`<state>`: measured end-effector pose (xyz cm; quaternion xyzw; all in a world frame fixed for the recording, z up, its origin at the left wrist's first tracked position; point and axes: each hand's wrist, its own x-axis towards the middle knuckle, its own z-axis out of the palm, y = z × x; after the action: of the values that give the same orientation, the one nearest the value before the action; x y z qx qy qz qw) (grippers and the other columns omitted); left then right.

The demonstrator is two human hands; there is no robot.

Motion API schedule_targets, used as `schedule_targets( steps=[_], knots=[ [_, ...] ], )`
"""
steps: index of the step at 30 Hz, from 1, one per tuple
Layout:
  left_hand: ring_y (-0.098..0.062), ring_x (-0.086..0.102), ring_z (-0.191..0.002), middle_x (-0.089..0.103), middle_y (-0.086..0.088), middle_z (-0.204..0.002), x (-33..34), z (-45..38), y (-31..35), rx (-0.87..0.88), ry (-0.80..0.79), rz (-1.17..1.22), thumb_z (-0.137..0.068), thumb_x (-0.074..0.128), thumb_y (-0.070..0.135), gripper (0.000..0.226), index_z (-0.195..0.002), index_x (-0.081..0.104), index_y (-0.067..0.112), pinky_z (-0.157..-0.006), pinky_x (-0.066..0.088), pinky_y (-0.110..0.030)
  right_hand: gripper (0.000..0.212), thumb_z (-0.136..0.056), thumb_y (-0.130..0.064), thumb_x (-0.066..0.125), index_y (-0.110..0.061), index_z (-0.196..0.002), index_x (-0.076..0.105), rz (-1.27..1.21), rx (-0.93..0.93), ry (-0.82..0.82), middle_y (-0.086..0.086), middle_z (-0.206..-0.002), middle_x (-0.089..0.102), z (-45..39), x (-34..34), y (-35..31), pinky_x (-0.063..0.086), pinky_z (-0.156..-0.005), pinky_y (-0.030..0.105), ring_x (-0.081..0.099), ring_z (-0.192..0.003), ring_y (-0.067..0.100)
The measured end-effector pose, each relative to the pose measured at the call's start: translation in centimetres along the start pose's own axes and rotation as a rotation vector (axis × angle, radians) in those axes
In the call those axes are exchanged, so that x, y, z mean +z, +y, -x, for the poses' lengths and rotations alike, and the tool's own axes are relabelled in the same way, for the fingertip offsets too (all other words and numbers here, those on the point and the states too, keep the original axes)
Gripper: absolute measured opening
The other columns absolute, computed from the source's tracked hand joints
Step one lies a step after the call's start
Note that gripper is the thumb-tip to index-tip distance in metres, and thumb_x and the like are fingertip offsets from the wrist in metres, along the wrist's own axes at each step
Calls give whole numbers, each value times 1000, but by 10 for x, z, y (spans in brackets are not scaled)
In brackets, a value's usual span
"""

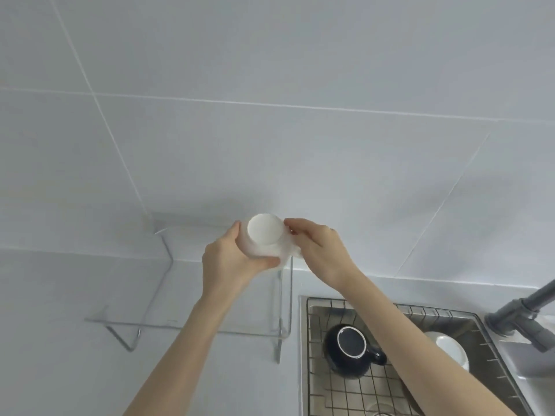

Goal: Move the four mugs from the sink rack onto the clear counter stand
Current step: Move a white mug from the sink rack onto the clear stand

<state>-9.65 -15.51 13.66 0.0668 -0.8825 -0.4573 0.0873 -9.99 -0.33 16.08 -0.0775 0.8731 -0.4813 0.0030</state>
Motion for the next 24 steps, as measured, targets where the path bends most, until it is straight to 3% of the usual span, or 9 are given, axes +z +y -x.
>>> schedule_targets(
  steps=[2, 7, 11, 14, 16, 18, 21, 24],
  knots=[
    [-25, 59, -78, 67, -1, -78, -4, -16, -9, -23, -32, 14, -39, 83, 39, 56, -84, 58, 17, -67, 48, -37, 29, -84, -4, 33, -9, -91, 62, -3, 16, -40, 8, -75, 52, -17, 9, 2, 34, -64, 34, 39, -70, 23],
    [-18, 63, -87, 70, 4, -89, -3, -51, -27, -49, -181, 55, -34, 80, 40, 64, -94, 65, 24, -76, 54, -35, 29, -77, 2, 29, 7, -85, 57, 2, 88, -69, 11, -72, 43, -44, 20, 12, 26, -65, 31, 32, -69, 20],
    [-12, 64, -95, 71, 7, -99, -2, -67, -41, -45, -279, 110, -37, 81, 36, 68, -103, 65, 28, -80, 54, -31, 31, -76, 3, 28, 9, -88, 55, 0, 128, -75, 11, -73, 44, -55, 28, 22, 26, -66, 31, 33, -70, 20],
    [-11, 63, -100, 70, 7, -104, -2, -73, -48, -32, -337, 131, -42, 83, 29, 69, -108, 64, 29, -81, 52, -28, 31, -76, 3, 29, 9, -88, 57, -16, 151, -79, 28, -83, 56, -58, 32, 27, 34, -67, 34, 40, -72, 25],
    [-11, 62, -102, 69, 7, -107, -1, -75, -50, -24, -364, 139, -46, 83, 26, 70, -112, 62, 28, -81, 51, -26, 33, -76, 2, 29, 6, -89, 60, -32, 164, -81, 29, -101, 61, -57, 33, 29, 46, -77, 46, 50, -84, 39],
    [-13, 60, -105, 67, 7, -109, 0, -73, -51, -35, -378, 153, -47, 82, 26, 71, -115, 59, 28, -80, 50, -26, 35, -78, 1, 31, 1, -93, 63, -48, 173, -91, 28, -108, 61, -53, 32, 31, 44, -92, 51, 53, -101, 40],
    [-16, 55, -112, 62, 12, -112, 1, -68, -50, -54, -366, 135, -56, 82, 23, 68, -118, 52, 30, -77, 46, -21, 40, -84, 1, 36, -12, -114, 61, -148, 218, -100, 13, -116, 63, -43, 21, 34, 42, -98, 35, 55, -112, 26],
    [-18, 39, -131, 43, 5, -139, 8, -48, -34, 4, -216, -4, -65, 77, 23, 82, -135, 36, 24, -92, 33, -19, 40, -87, -1, 39, -15, -121, 56, -200, 234, -54, 3, -120, 60, -17, -7, 51, 38, -101, 27, 53, -116, 15]
  ],
)
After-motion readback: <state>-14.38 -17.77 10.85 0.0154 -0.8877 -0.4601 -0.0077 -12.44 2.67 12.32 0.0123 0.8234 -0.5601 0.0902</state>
